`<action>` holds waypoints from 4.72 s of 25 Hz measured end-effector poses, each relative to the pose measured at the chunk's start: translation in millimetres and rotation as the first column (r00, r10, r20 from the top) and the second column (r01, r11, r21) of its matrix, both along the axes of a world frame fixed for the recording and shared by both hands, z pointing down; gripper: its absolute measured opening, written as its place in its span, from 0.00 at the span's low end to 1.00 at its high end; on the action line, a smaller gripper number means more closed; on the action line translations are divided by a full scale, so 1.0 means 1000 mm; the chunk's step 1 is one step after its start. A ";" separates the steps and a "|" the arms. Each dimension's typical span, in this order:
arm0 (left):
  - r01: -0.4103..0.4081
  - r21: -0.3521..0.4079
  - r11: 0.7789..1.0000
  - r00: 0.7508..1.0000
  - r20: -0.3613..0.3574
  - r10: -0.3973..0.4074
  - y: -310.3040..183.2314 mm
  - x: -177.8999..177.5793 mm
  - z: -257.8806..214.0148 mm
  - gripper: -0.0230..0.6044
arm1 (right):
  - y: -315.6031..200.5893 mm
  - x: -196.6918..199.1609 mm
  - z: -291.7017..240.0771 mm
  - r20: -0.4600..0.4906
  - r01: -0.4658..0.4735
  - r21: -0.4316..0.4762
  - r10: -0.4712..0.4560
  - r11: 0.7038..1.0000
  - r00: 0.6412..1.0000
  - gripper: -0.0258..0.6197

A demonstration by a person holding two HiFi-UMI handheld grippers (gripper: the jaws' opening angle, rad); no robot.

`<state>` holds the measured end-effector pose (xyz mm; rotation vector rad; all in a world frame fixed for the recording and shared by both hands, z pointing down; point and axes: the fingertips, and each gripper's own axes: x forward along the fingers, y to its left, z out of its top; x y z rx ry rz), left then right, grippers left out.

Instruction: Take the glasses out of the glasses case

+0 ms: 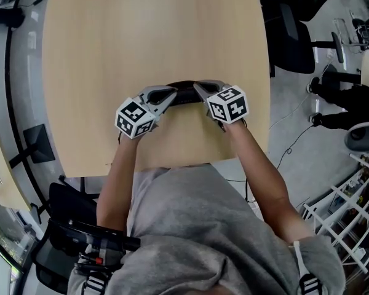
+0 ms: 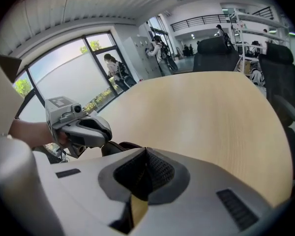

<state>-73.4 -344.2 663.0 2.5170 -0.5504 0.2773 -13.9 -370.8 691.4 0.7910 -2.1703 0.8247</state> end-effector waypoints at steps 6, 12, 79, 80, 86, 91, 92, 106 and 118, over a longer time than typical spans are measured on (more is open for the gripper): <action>-0.098 -0.041 0.994 0.995 0.009 0.098 0.032 0.014 0.009 0.05 | 0.019 0.001 0.004 0.017 0.077 -0.121 -0.075 0.990 0.997 0.05; -0.138 -0.064 0.988 0.990 -0.028 0.136 0.057 0.021 0.012 0.05 | 0.051 -0.006 0.011 0.007 0.263 -0.234 -0.269 0.936 0.963 0.05; 0.151 -0.020 0.988 0.989 0.009 -0.151 0.106 -0.034 -0.035 0.05 | 0.036 0.091 -0.033 -0.502 0.524 0.183 -0.379 0.832 0.777 0.18; 0.155 -0.023 0.988 0.988 0.009 -0.155 0.107 -0.036 -0.035 0.05 | 0.035 0.098 -0.029 -0.506 0.513 0.175 -0.371 0.840 0.779 0.18; 0.181 -0.037 0.983 0.984 0.007 -0.181 0.112 -0.045 -0.032 0.05 | 0.027 0.128 0.010 -0.534 0.472 0.109 -0.348 0.875 0.770 0.18; 0.190 -0.038 0.981 0.982 0.013 -0.189 0.113 -0.049 -0.031 0.05 | 0.021 0.144 0.039 -0.554 0.452 0.062 -0.346 0.890 0.757 0.18; 0.194 -0.038 0.980 0.981 0.014 -0.193 0.113 -0.051 -0.031 0.05 | 0.020 0.146 0.045 -0.559 0.451 0.054 -0.348 0.891 0.753 0.18; 0.202 -0.039 0.979 0.979 0.007 -0.202 0.117 -0.050 -0.027 0.05 | 0.017 0.169 0.070 -0.622 0.480 0.000 -0.376 0.877 0.687 0.18; 0.250 -0.001 0.968 0.968 0.005 -0.250 0.133 -0.059 -0.045 0.05 | 0.032 0.156 0.061 -0.614 0.521 -0.020 -0.422 0.853 0.667 0.31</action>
